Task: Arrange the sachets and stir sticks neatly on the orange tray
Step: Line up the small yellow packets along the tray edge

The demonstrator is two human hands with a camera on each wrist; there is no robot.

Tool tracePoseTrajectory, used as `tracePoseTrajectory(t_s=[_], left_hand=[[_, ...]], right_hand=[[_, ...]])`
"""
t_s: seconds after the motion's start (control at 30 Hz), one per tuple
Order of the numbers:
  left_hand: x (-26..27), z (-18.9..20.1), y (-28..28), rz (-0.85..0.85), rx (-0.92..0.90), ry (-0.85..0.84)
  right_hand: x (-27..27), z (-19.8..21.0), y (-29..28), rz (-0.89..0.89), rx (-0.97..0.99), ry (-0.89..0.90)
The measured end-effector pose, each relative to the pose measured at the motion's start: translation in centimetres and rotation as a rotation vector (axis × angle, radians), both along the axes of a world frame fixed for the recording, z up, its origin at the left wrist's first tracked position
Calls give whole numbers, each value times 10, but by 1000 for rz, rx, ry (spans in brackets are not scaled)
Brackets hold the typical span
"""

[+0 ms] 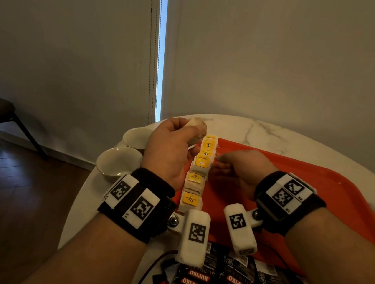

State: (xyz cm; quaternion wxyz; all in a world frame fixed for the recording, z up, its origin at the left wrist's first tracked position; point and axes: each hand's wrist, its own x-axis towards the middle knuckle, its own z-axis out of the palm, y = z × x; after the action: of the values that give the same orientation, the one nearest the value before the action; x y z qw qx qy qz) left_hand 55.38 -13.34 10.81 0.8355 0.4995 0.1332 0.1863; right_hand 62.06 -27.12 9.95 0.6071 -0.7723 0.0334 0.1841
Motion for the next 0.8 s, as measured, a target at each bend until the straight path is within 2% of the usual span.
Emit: tracePoseTrajectory(t_s=[0.2, 0.33, 0.43, 0.57, 0.8], left_hand=[[3, -3, 1, -38, 18, 6], [1, -2, 1, -85, 5, -13], [-2, 0, -1, -154, 52, -45], [-11, 9, -5, -250, 49, -65], [-23, 33, -2, -178, 102, -102]], right_hand=[[0, -4, 2, 39, 16, 35], [-5, 12, -5, 14, 155, -59], [-18, 29, -15, 205, 303, -141], [-33, 36, -17, 477, 175, -219], [-49, 40, -38, 411, 16, -300]])
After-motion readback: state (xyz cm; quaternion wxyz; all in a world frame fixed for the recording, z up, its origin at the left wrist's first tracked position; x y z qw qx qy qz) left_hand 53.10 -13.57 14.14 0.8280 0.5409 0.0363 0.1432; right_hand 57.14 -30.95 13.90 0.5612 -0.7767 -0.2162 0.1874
